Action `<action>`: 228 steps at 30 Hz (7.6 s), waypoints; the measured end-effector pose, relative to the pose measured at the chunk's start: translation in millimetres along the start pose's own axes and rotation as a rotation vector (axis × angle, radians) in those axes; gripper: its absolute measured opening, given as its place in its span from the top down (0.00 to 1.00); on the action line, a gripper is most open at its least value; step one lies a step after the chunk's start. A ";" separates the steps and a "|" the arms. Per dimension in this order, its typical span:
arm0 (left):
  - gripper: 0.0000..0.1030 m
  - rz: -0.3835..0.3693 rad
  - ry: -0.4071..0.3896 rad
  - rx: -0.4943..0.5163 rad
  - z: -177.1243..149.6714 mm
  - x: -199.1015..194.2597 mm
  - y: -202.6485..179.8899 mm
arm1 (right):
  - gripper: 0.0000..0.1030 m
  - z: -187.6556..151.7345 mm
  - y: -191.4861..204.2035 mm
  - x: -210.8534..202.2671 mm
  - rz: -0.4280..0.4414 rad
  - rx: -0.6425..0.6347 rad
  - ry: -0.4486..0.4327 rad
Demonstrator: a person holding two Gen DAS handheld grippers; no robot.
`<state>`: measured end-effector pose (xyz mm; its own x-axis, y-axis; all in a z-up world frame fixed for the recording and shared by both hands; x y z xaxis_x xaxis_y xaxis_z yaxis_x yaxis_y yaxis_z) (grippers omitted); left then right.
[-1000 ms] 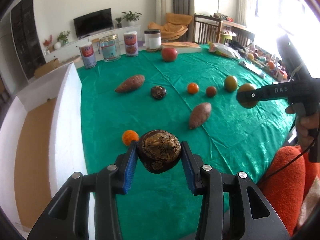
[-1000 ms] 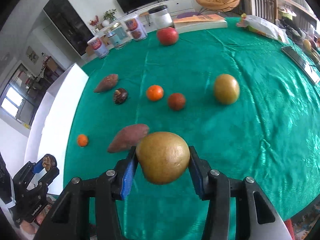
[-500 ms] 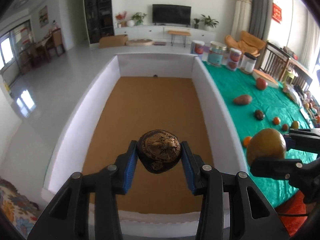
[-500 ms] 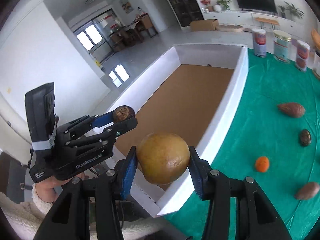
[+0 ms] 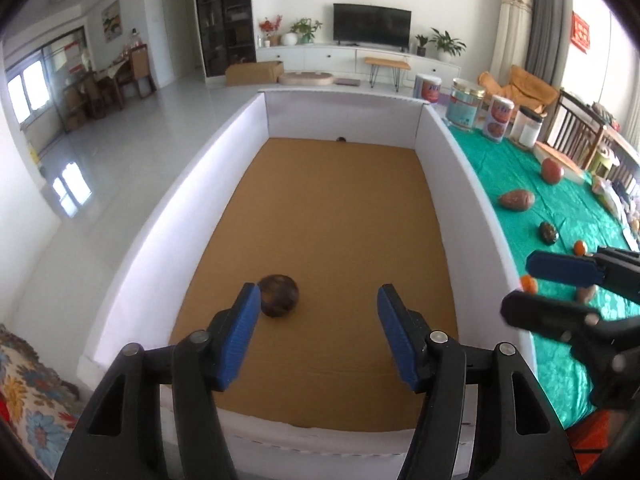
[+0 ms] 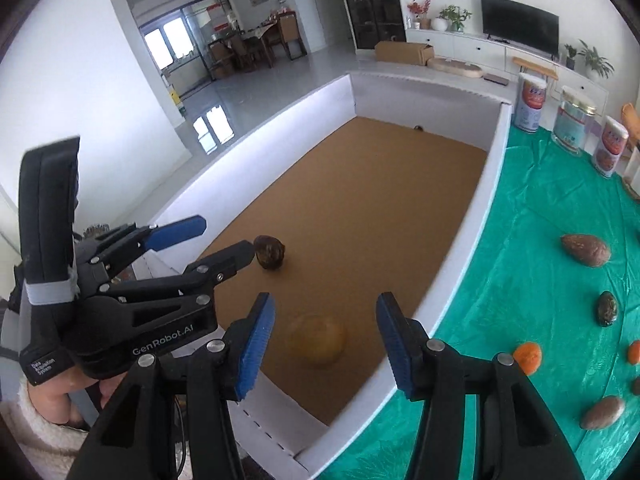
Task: Organize fruits
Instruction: 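Open the left gripper over the box while the right gripper drops the pomelo in, then move both open grippers back over the table, then grasp the sweet potato with the left gripper while the right gripper reaches for an orange, then carry the sweet potato and orange over the box with both grippers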
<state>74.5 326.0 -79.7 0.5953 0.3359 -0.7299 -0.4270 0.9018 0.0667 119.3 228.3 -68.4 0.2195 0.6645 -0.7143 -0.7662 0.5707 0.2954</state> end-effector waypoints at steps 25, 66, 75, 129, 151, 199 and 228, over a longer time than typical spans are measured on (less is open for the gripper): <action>0.28 -0.353 0.124 0.483 -114.0 15.0 -330.9 | 0.29 -248.6 -299.9 -248.2 -0.812 0.491 -0.071; 0.10 -0.319 0.073 0.449 -111.0 33.0 -330.6 | 0.00 -268.3 -350.1 -187.1 -0.693 0.701 0.098; 0.10 -0.316 0.077 0.450 -111.4 33.0 -330.1 | 0.00 -267.6 -351.2 -187.1 -0.689 0.700 0.101; 0.10 -0.289 0.137 0.463 -112.1 36.2 -331.6 | 0.00 -270.3 -344.6 -184.2 -0.677 0.692 0.114; 0.12 -0.536 0.109 0.593 -60.5 -21.1 -377.6 | 0.00 -255.7 -344.7 -220.9 -0.664 0.757 -0.115; 0.58 -0.588 0.117 0.292 -60.0 -35.3 -285.4 | 0.47 -89.0 -367.1 -96.4 -0.342 0.492 0.109; 0.57 -0.078 0.155 -0.106 -26.5 15.8 10.4 | 0.71 -21.7 41.3 32.3 0.226 0.105 0.237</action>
<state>61.5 333.5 -108.6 0.5213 0.2129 -0.8264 -0.4575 0.8872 -0.0600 81.7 262.8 -93.0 -0.1045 0.6559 -0.7476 -0.7104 0.4768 0.5177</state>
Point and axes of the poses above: each gripper's, at about its wrist camera, not at the fingertips, and x roughly the way its jaws point, y to its left, z to its top, the point moved 10 cm from there along x, roughly the way its jaws point, and after that the axes turned 5 degrees about z, right-handed, at the moved point
